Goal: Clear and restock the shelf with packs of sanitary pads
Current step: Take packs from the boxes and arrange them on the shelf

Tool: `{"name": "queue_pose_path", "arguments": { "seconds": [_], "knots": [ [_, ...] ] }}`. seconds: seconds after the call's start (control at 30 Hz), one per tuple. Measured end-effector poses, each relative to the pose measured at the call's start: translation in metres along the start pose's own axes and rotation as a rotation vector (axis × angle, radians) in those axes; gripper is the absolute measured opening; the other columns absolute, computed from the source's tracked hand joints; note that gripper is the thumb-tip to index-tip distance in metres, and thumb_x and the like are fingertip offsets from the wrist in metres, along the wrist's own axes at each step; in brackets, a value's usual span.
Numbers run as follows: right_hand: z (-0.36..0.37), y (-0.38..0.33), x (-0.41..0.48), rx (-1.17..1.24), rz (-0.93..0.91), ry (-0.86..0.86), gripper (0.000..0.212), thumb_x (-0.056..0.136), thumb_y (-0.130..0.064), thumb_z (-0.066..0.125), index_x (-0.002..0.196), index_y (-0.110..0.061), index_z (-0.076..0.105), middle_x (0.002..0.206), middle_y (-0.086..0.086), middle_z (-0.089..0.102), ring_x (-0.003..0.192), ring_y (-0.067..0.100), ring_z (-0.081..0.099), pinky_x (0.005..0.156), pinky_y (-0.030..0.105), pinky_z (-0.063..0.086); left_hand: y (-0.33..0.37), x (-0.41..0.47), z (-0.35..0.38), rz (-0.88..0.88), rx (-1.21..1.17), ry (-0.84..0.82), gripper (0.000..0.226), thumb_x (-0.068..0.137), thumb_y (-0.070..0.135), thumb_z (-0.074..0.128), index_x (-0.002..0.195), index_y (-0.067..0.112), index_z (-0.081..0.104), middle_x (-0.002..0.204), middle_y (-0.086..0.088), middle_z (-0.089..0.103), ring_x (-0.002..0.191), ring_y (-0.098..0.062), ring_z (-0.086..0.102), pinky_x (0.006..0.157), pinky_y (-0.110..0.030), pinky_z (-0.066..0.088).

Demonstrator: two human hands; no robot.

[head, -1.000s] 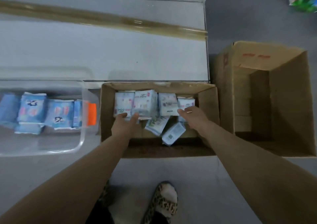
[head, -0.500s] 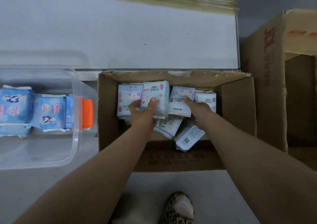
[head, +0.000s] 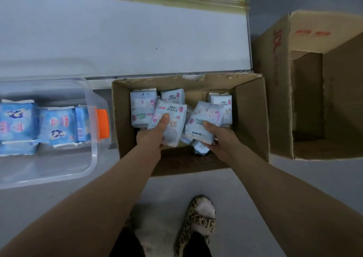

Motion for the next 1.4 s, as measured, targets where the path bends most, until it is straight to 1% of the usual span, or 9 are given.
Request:
{"name": "queue_pose_path", "arguments": {
  "seconds": [0.2, 0.3, 0.47, 0.63, 0.8, 0.97, 1.2, 1.33, 1.4],
  "knots": [
    [0.024, 0.004, -0.115, 0.048, 0.0, -0.088, 0.047, 0.084, -0.014, 0.077, 0.128, -0.017, 0.061, 0.121, 0.007, 0.072, 0.114, 0.028, 0.067, 0.09, 0.044, 0.059, 0.048, -0.099, -0.069, 0.014, 0.192, -0.105, 0.087, 0.04, 0.059, 0.093, 0.105, 0.009, 0.063, 0.107, -0.01, 0.07, 0.099, -0.026, 0.067, 0.091, -0.044, 0.056],
    [0.049, -0.01, -0.182, 0.054, -0.059, -0.148, 0.058, 0.08, -0.017, 0.08, 0.134, -0.016, 0.058, 0.125, 0.008, 0.07, 0.115, 0.028, 0.067, 0.076, 0.037, 0.06, 0.088, -0.153, -0.094, 0.059, 0.218, -0.154, 0.053, 0.071, 0.043, 0.085, 0.108, 0.01, 0.065, 0.105, -0.008, 0.073, 0.097, -0.023, 0.069, 0.093, -0.043, 0.056],
    [0.086, -0.046, -0.29, 0.108, -0.242, -0.243, 0.093, 0.076, -0.014, 0.087, 0.15, -0.035, 0.035, 0.133, 0.01, 0.065, 0.12, 0.036, 0.064, 0.088, 0.057, 0.056, 0.157, -0.248, -0.119, 0.138, 0.192, -0.297, 0.048, 0.077, 0.04, 0.082, 0.114, 0.013, 0.069, 0.107, -0.006, 0.075, 0.093, -0.016, 0.072, 0.081, -0.035, 0.06],
    [0.116, -0.086, -0.405, 0.173, -0.396, -0.311, 0.086, 0.076, -0.011, 0.082, 0.146, -0.037, 0.039, 0.125, 0.007, 0.07, 0.113, 0.032, 0.069, 0.092, 0.056, 0.056, 0.223, -0.354, -0.149, 0.234, 0.247, -0.468, 0.076, 0.061, 0.048, 0.09, 0.123, 0.009, 0.067, 0.116, -0.01, 0.073, 0.105, -0.023, 0.07, 0.104, -0.045, 0.049],
    [0.137, -0.114, -0.505, 0.26, -0.477, -0.4, 0.08, 0.072, -0.008, 0.079, 0.141, -0.019, 0.042, 0.125, 0.013, 0.07, 0.107, 0.032, 0.071, 0.082, 0.047, 0.061, 0.276, -0.451, -0.183, 0.351, 0.246, -0.556, 0.035, 0.087, 0.038, 0.07, 0.11, 0.012, 0.069, 0.107, -0.006, 0.076, 0.086, -0.015, 0.074, 0.08, -0.03, 0.059],
    [0.151, -0.138, -0.6, 0.238, -0.623, -0.47, 0.082, 0.073, -0.007, 0.086, 0.142, -0.009, 0.042, 0.127, 0.016, 0.068, 0.113, 0.033, 0.068, 0.084, 0.044, 0.061, 0.328, -0.551, -0.227, 0.525, 0.28, -0.545, 0.089, 0.044, 0.057, 0.093, 0.12, 0.018, 0.068, 0.117, -0.001, 0.073, 0.115, -0.018, 0.065, 0.109, -0.042, 0.044],
    [0.186, -0.186, -0.732, 0.108, -0.888, -0.575, 0.063, 0.066, -0.014, 0.083, 0.123, -0.008, 0.056, 0.119, 0.016, 0.072, 0.106, 0.029, 0.071, 0.079, 0.038, 0.059, 0.387, -0.702, -0.296, 0.848, 0.354, -0.478, 0.035, 0.083, 0.043, 0.071, 0.106, 0.018, 0.066, 0.076, 0.004, 0.077, 0.067, -0.01, 0.072, 0.057, -0.024, 0.057],
    [0.221, -0.203, -0.784, 0.037, -0.987, -0.568, 0.083, 0.052, -0.03, 0.091, 0.122, 0.0, 0.059, 0.119, 0.022, 0.069, 0.101, 0.03, 0.07, 0.084, 0.042, 0.056, 0.407, -0.758, -0.344, 0.988, 0.375, -0.422, 0.084, 0.038, 0.061, 0.091, 0.104, 0.014, 0.066, 0.077, -0.001, 0.077, 0.059, -0.012, 0.072, 0.044, -0.021, 0.053],
    [0.24, -0.211, -0.806, 0.002, -1.028, -0.579, 0.084, 0.055, -0.029, 0.092, 0.124, 0.003, 0.056, 0.119, 0.027, 0.068, 0.095, 0.032, 0.07, 0.08, 0.041, 0.053, 0.421, -0.774, -0.368, 1.015, 0.376, -0.39, 0.081, 0.048, 0.063, 0.089, 0.106, 0.011, 0.066, 0.074, -0.002, 0.076, 0.054, -0.012, 0.071, 0.042, -0.019, 0.05]
  ]
}}
Point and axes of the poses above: each hand's wrist, its own x-axis towards the middle knuckle, its own z-axis out of the palm, y = z × x, the point moved 3 cm from there along x, towards the middle knuckle
